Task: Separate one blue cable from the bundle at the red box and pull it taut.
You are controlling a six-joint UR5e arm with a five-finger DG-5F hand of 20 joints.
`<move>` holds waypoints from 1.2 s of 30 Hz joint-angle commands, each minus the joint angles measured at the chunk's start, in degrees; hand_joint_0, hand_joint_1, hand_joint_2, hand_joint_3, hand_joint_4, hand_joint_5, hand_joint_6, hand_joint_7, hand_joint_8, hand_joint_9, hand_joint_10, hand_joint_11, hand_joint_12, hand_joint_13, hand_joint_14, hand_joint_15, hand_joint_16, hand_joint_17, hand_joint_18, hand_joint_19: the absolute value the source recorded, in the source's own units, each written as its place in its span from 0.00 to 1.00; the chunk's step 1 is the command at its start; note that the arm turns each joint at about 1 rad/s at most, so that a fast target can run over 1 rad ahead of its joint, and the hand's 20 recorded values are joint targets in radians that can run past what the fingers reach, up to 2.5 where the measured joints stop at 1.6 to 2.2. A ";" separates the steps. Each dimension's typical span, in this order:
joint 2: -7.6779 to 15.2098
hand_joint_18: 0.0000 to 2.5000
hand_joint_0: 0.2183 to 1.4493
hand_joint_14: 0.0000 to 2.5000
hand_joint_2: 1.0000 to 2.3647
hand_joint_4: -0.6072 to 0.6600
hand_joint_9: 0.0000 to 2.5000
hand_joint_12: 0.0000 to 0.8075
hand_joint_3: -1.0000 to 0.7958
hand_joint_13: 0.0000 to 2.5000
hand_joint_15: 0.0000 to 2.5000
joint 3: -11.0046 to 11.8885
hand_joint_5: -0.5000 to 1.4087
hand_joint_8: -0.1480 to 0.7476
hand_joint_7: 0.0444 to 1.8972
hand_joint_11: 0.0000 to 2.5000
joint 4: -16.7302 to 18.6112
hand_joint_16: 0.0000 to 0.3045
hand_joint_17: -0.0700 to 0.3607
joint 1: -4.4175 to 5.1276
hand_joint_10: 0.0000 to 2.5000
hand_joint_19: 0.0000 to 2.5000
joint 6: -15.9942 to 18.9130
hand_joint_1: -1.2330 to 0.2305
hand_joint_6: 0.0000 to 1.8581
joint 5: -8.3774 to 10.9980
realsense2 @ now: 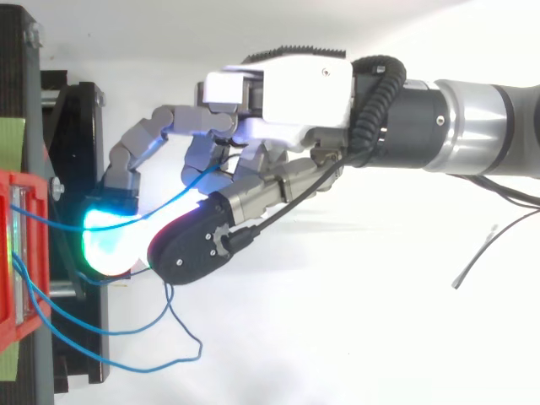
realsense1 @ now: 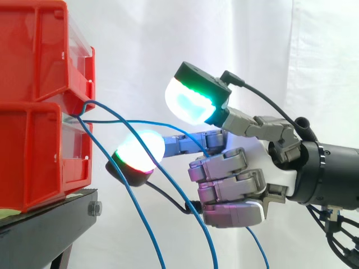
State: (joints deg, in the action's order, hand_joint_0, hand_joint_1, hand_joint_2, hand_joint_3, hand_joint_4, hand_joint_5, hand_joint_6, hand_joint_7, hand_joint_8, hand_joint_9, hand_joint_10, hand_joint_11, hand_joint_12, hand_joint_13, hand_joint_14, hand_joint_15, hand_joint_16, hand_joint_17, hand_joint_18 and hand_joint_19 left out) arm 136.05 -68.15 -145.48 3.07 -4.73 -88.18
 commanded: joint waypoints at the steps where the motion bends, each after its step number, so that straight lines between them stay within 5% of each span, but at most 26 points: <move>1: 0.00 1.00 0.30 1.00 0.01 0.62 0.54 0.84 0.37 0.78 0.67 0.39 0.14 0.74 0.35 0.86 0.02 0.84 0.61 -0.44 1.00 0.42 0.33 0.45 0.44 -0.15; 16: 0.00 1.00 0.31 1.00 0.01 0.60 0.53 0.80 0.38 0.76 0.67 0.39 0.15 0.71 0.34 0.85 0.10 0.81 0.59 -2.55 1.00 0.41 0.42 0.42 0.45 -1.56; 25: 0.00 1.00 0.34 1.00 0.02 0.59 0.53 0.77 0.50 0.75 0.65 0.65 0.15 0.68 0.32 0.85 0.28 0.82 0.60 -2.63 1.00 0.42 -0.02 0.39 0.47 -2.43; 28: 0.00 1.00 0.34 1.00 0.02 0.59 0.53 0.76 0.50 0.75 0.64 3.03 0.15 0.67 0.32 0.86 -0.86 0.83 0.60 -2.19 1.00 0.42 -0.64 0.39 0.47 -3.23; 36: 0.00 0.98 0.32 1.00 0.02 0.58 0.51 0.75 0.45 0.72 0.62 3.03 0.15 0.66 0.34 0.84 -2.53 0.77 0.57 -2.28 1.00 0.42 -4.77 0.39 0.47 -3.93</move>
State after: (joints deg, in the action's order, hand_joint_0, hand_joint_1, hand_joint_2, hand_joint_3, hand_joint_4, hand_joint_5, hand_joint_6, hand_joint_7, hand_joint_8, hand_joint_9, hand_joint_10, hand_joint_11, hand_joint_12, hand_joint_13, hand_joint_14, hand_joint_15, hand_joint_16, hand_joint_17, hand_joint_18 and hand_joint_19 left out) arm 136.06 -65.19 -147.65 0.90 -8.70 -92.02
